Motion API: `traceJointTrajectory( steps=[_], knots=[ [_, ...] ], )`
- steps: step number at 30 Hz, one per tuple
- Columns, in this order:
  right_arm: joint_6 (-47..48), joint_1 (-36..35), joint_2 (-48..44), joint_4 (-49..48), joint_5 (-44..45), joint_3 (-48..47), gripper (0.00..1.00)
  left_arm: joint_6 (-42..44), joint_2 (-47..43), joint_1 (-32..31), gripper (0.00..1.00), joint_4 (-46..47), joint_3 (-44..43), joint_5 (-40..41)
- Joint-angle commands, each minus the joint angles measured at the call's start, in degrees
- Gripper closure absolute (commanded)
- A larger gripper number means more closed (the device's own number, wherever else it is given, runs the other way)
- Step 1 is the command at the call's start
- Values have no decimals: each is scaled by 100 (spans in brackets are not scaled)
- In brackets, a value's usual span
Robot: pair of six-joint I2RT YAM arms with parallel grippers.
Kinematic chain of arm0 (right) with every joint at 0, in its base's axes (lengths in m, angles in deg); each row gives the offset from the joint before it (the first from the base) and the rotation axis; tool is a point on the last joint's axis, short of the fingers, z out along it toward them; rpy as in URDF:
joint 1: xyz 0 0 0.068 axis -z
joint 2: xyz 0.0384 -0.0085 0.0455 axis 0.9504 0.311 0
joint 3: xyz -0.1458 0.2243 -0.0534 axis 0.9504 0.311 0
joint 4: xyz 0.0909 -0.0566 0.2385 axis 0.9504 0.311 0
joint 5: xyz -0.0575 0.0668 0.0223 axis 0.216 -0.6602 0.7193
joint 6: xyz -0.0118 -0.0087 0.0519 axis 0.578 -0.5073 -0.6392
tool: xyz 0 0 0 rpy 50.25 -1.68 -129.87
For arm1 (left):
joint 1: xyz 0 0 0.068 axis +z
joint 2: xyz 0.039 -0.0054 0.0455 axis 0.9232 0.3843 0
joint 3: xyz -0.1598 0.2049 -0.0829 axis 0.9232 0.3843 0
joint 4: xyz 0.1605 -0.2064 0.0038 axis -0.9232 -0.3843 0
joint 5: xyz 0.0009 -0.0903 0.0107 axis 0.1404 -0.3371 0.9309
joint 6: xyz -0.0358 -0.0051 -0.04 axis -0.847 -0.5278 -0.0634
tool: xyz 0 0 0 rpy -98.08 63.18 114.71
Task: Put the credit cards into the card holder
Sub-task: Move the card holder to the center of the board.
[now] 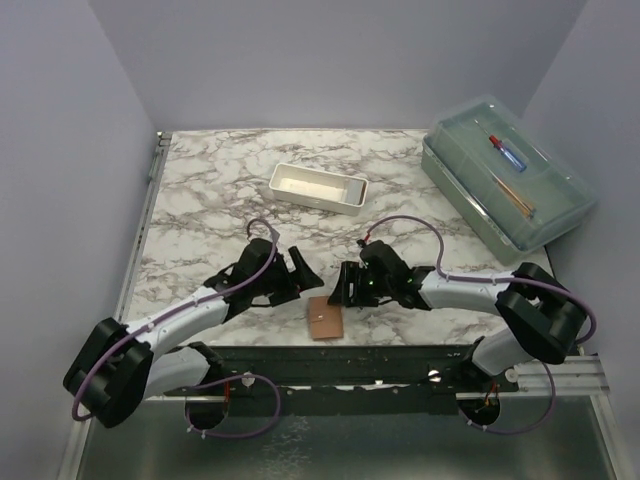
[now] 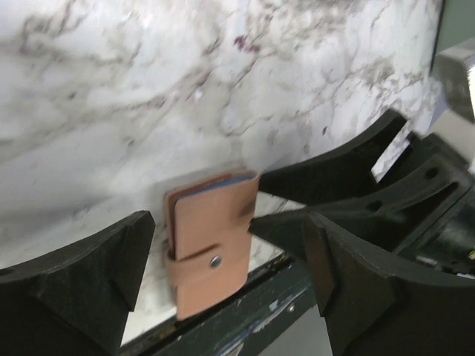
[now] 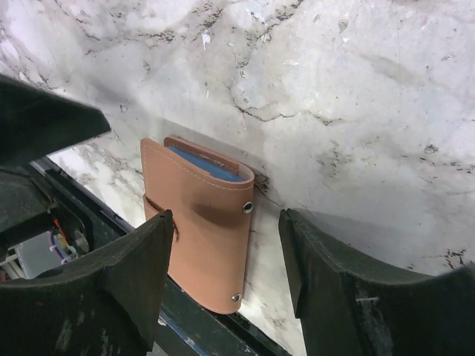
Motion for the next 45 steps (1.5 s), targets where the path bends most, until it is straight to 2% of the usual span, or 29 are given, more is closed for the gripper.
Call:
traceJointTrajectory(
  steps=[1, 5, 10, 15, 19, 23, 27, 33, 35, 39, 43, 45],
  knots=[
    [-34, -88, -89, -91, 48, 313, 34, -653, -475, 2, 16, -1003, 560, -405],
    [-60, -100, -7, -252, 60, 326, 36, -672, -472, 2, 30, -477, 806, -782],
    [-99, -107, 163, -287, 92, 162, 48, -609, 493, 4, 41, 730, 788, -1339],
    [-21, -101, 235, 115, 673, -188, 52, -757, 1346, 3, 56, 2046, 687, -1377],
    [375, -18, 427, 710, 1320, -719, 54, -666, 2031, 60, 65, 2613, 55, -1324],
    [784, 333, 727, 1070, 1586, -1220, 53, -498, 2503, 317, 66, 2685, -539, -1316],
    [997, 471, 898, 1765, 1951, -1693, 48, -248, 2607, 766, 65, 2569, -668, -1535],
    [960, 467, 403, 2171, 1806, -1550, 33, 317, 2119, 962, 38, 1625, -610, -1768],
    [882, 472, 161, 2026, 1456, -1395, 33, 471, 1803, 960, 35, 1338, -512, -1650],
    [603, 472, -164, 954, 538, -874, 37, 806, 1481, 871, 46, 921, -529, -1481],
    [430, 526, 109, 897, 540, -939, 41, 1203, 1696, 465, 59, 454, -979, -1080],
    [311, 570, 158, 944, 618, -929, 43, 1322, 1846, 307, 61, 314, -1192, -965]
  ],
)
